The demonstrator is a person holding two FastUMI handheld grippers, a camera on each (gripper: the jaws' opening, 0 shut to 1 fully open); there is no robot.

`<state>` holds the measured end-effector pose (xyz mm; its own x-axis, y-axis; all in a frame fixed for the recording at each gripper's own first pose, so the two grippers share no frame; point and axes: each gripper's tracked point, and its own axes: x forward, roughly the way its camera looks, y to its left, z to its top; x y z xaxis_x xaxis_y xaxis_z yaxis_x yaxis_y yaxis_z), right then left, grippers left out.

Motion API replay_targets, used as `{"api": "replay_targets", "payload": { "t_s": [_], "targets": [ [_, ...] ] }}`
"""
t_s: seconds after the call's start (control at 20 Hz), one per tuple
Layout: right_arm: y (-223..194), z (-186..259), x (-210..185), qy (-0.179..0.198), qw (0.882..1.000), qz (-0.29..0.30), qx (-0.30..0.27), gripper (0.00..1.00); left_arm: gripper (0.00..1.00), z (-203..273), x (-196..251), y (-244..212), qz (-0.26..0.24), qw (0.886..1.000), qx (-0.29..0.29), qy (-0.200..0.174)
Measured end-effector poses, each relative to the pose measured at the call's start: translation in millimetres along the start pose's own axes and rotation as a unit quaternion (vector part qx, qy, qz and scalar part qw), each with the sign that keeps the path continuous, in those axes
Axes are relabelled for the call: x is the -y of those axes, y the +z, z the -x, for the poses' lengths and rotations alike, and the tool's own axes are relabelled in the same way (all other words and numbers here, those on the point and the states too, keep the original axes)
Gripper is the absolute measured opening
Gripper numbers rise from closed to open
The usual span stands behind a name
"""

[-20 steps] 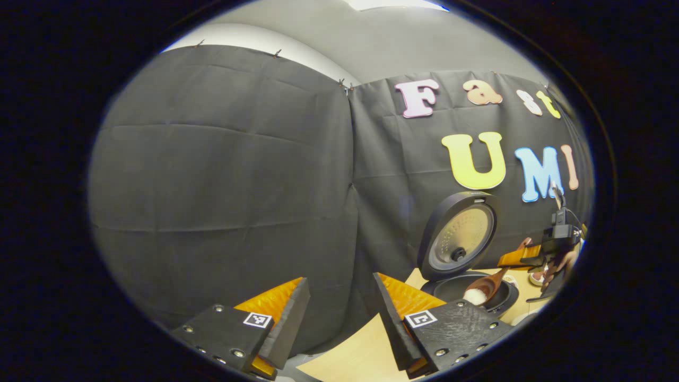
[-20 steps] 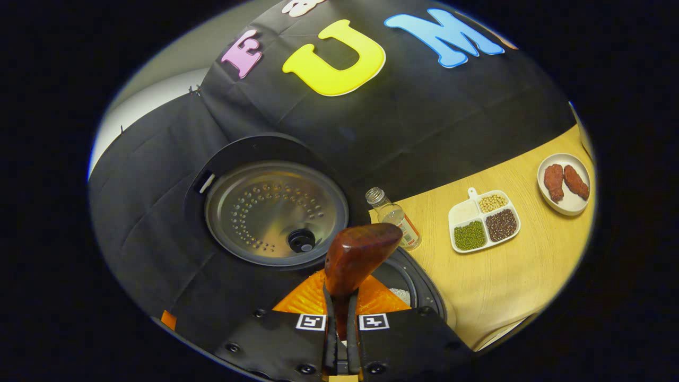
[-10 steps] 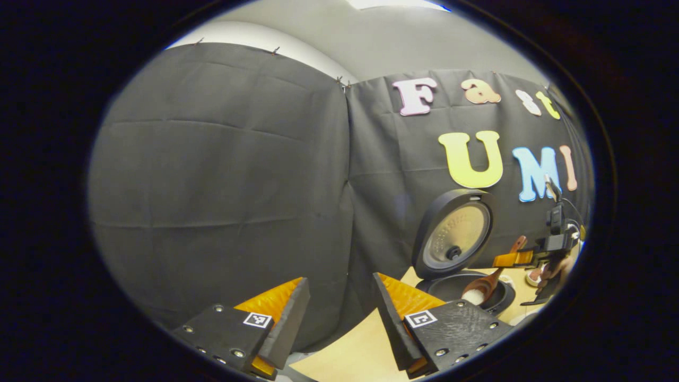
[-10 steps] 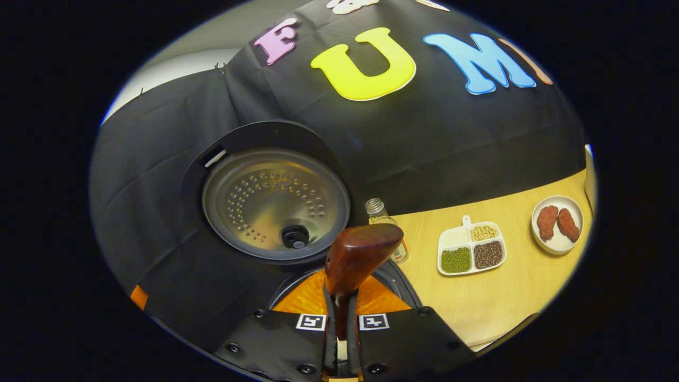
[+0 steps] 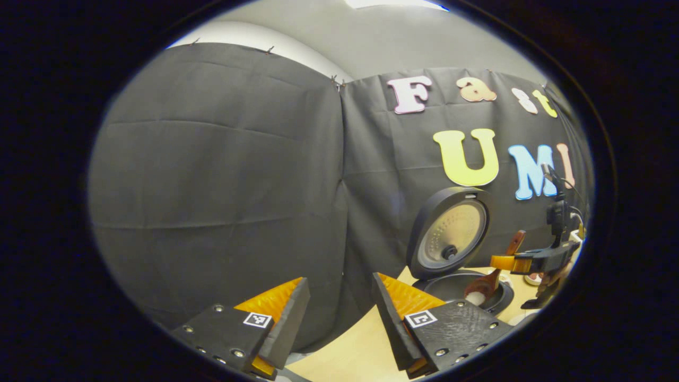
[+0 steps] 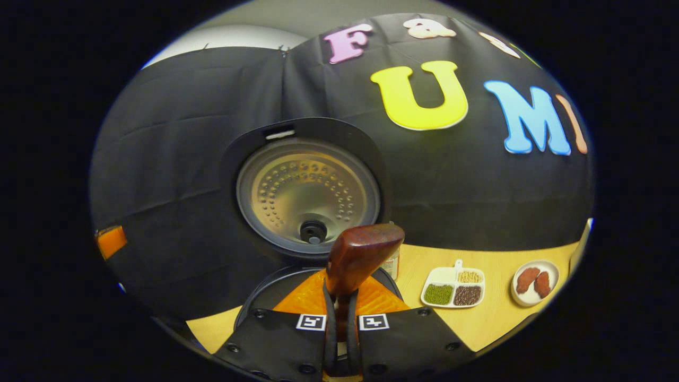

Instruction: Close the left gripper, press the button to open the rice cooker; take a wooden spoon from the chopstick holder with the right hand, scoop a spoonful of rice and pour it into the rice cooker, then put the wooden spoon back into the chopstick holder.

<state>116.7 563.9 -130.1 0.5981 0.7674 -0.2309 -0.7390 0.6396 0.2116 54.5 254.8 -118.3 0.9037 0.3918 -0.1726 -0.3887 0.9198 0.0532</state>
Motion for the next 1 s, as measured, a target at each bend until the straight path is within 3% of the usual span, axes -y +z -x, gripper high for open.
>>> {"api": "replay_targets", "payload": {
  "t_s": [0.35, 0.65, 0.75, 1.0],
  "targets": [
    [-6, 8, -10, 0.015, 0.994, 0.104, 0.030, 0.08, 0.76, 0, 2, 0, -0.002, 1.000, -0.001, -0.003],
    [2, 24, -35, 0.027, 0.966, 0.241, 0.093, 0.08, 0.75, 0, 3, 3, -0.003, 1.000, 0.001, -0.006],
    [1, 24, -36, 0.029, 0.966, 0.241, 0.090, 0.08, 0.75, 1, 3, 4, -0.003, 1.000, 0.004, -0.007],
    [13, 29, -27, 0.034, 0.985, 0.159, 0.064, 0.06, 0.76, 4, 10, 18, -0.006, 1.000, 0.015, -0.013]
  ]
}}
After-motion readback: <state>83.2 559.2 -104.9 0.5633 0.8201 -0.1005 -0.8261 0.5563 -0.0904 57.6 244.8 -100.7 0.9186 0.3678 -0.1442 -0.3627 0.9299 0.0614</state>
